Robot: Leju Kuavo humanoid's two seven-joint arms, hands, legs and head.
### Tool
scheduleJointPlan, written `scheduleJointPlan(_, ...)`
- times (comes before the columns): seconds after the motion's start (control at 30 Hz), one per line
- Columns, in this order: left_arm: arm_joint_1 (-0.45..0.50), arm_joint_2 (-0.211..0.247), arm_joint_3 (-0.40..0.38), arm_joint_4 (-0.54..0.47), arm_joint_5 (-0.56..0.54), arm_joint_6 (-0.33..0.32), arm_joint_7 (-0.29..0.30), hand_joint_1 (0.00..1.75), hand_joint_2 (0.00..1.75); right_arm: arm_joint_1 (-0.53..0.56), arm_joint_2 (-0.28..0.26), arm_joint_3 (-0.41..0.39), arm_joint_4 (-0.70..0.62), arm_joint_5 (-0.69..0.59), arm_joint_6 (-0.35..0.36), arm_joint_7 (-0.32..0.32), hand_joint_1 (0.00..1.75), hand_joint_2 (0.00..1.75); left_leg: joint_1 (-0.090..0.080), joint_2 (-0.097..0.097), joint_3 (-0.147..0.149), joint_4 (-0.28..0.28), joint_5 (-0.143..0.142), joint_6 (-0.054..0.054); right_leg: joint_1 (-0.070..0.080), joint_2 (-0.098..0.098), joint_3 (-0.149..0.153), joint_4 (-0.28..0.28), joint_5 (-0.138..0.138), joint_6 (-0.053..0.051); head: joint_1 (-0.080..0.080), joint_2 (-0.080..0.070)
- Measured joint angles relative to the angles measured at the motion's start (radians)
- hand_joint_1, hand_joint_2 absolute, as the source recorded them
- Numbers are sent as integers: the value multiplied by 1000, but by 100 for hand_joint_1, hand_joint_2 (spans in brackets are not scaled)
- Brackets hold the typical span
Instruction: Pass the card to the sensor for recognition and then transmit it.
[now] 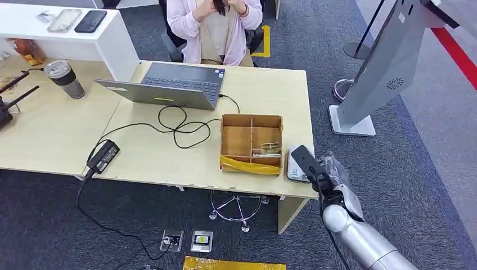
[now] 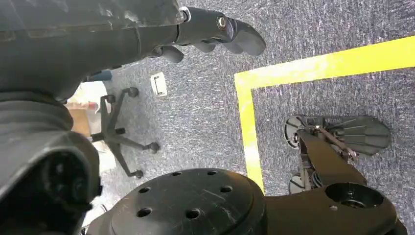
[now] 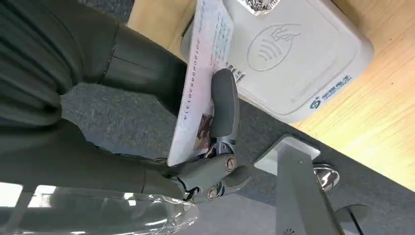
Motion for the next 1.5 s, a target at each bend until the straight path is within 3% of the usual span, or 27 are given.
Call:
scheduleJointPlan(0.8, 0, 8, -16, 0, -2, -21, 4, 0, 0, 23, 5, -6, -3, 74, 4, 79, 175, 175, 0, 0, 0, 0, 0, 0, 0, 0, 0, 0, 0, 0, 0, 0)
scheduleJointPlan(0.97, 0, 10, -19, 0, -2, -24, 4, 0, 0, 15, -10, -44, -38, -6, 10, 42, 175, 175, 0, 0, 0, 0, 0, 0, 0, 0, 1, 0, 0, 0, 0, 0)
scheduleJointPlan(1.2, 0, 15, -23, 0, -10, -29, 4, 0, 0, -60, -27, -116, -132, -80, 65, 23, 175, 175, 0, 0, 0, 0, 0, 0, 0, 1, 0, 0, 1, 0, 0, 0)
scheduleJointPlan(1.5, 0, 15, -23, 0, -19, -30, 3, 0, 0, -180, -14, -119, -187, -103, 87, 22, 175, 175, 0, 1, 0, 0, 0, 0, 0, 1, 0, 0, 1, 0, 0, 0)
